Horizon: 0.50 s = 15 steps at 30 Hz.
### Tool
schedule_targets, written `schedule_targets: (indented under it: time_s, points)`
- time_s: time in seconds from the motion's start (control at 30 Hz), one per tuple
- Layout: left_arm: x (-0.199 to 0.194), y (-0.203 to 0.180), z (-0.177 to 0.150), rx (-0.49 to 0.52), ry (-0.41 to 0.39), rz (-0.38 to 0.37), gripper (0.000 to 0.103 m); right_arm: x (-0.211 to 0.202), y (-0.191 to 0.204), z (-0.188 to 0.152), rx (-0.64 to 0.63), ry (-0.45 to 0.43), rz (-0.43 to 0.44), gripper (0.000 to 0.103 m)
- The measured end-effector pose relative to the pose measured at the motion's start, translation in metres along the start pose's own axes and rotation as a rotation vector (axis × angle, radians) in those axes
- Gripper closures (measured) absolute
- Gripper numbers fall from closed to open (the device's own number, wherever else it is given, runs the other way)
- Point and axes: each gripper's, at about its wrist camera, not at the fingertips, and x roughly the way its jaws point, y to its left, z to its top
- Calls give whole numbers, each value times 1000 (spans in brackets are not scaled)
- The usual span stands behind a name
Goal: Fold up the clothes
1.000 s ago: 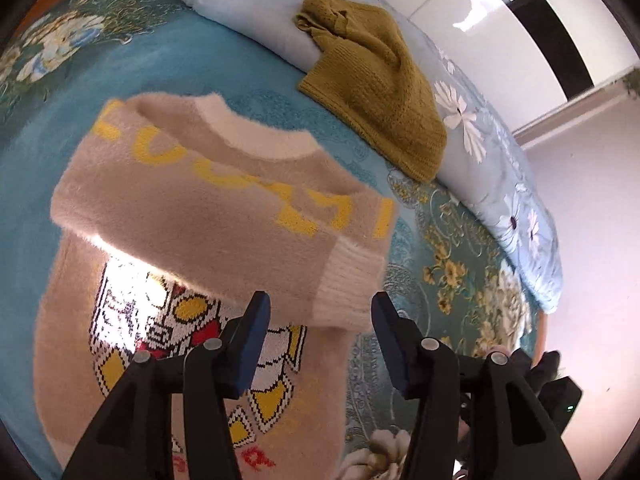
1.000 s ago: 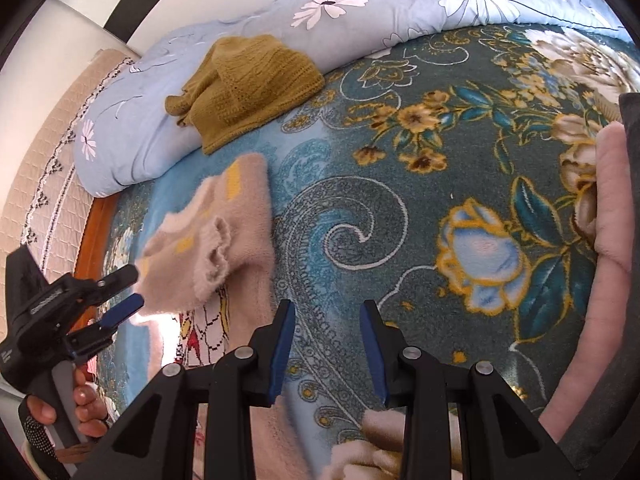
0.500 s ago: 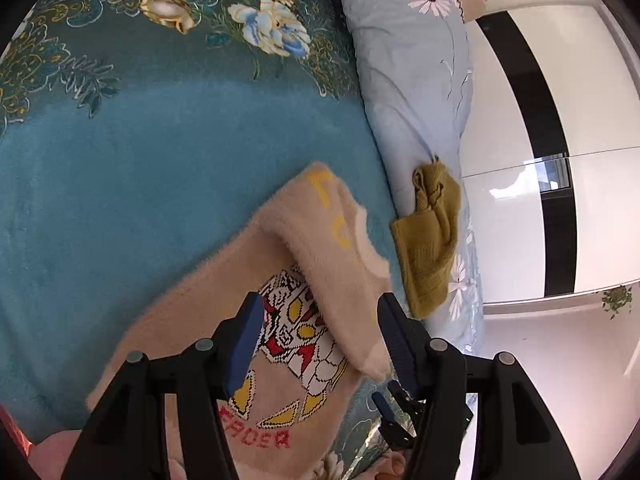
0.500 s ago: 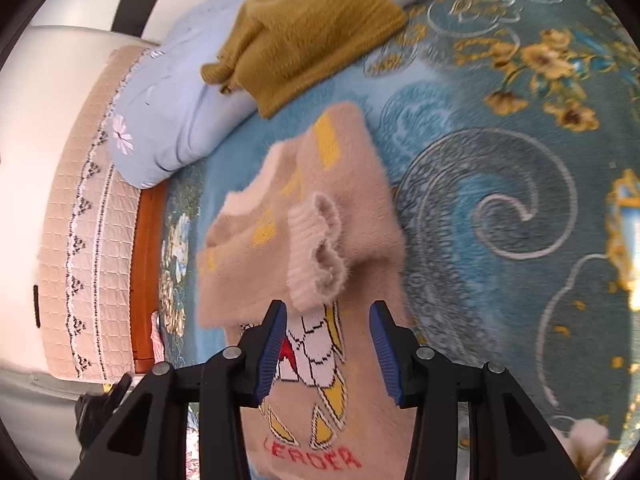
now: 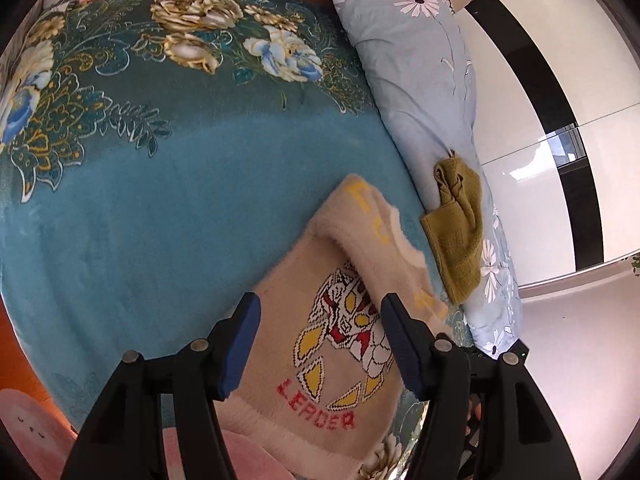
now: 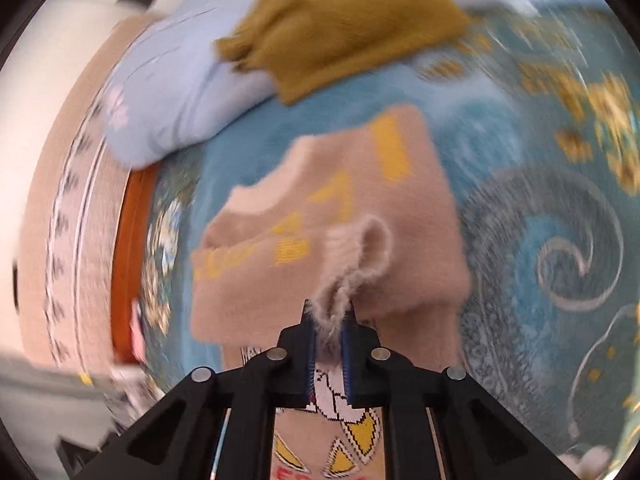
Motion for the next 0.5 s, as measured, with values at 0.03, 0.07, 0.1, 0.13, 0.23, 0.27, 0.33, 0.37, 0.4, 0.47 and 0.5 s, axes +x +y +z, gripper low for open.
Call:
schedule_targets:
  time_s: [0.03,0.07,0.1,0.13,0.23,0.27,0.33,0.37,0.4,0.47,0.5]
  points:
    - [3,-1,-3,-5,12,-8,40,-8,11,4,-71,-25,-13,92]
    - [5,-4,-5,0,19,-17,40,-19,22,8,-141,-69,-26,92]
    - [7,-7,-7,6,26,-27,40,-29,31,12,-203,-112,-37,92]
    - [9,-11,-9,14,33,-35,40,-38,35,17,-236,-145,-47,92]
    - [19,-18,-15,19,58,-49,40,-43,29,33,-229,-170,-83,92]
    - [24,-18,-18,16,65,-53,40,-38,23,37,-209,-159,-94,92]
    - [32,-16,-23,2,79,-55,40,-20,8,42,-167,-107,-126,92]
    - [36,-15,-25,-6,87,-55,40,-12,0,43,-148,-85,-151,92]
    - [39,-13,-26,-13,95,-50,40,-7,-8,42,-130,-73,-166,92]
    - [44,-9,-27,-22,105,-42,40,-4,-26,40,-85,-76,-178,92]
    - [47,-8,-27,-24,105,-39,40,-1,-36,40,-53,-68,-182,92]
